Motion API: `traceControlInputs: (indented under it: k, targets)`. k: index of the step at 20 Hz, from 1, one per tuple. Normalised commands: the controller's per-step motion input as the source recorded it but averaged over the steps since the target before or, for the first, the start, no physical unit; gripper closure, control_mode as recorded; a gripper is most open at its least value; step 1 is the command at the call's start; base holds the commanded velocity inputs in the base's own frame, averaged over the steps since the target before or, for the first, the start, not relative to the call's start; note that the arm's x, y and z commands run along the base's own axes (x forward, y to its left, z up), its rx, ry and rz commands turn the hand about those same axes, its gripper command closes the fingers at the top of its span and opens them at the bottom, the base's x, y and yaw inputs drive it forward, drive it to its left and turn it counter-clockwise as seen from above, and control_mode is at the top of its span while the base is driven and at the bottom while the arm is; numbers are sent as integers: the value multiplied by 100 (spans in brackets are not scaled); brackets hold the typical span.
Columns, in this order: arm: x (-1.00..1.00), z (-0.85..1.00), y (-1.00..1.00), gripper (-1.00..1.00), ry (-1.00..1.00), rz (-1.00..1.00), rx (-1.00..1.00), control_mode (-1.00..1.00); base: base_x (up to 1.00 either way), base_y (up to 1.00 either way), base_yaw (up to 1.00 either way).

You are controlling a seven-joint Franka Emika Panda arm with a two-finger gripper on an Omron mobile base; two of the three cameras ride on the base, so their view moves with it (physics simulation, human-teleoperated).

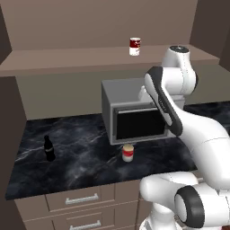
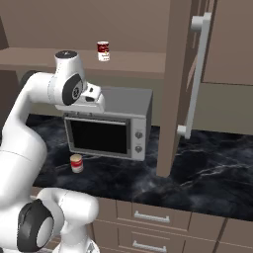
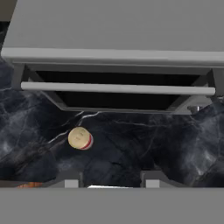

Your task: Restock the canned food cabinet by taking the new fresh canned food from the counter and placing it in the cabinet. Then, take the old canned food from the cabinet and place it on the counter.

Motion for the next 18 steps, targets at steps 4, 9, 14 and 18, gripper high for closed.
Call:
traceControlInputs:
  k: [4, 9, 14, 18]
  targets:
    - [-20, 0, 4, -100, -1, 0, 1, -100, 0, 0, 0]
    - [-35, -73, 48, -100, 3, 0, -1, -100, 0, 0, 0]
    - [-12, -100, 24, -100, 11, 0, 0, -100, 0, 0, 0]
    - [0, -100, 31, -100, 13, 0, 0, -100, 0, 0, 0]
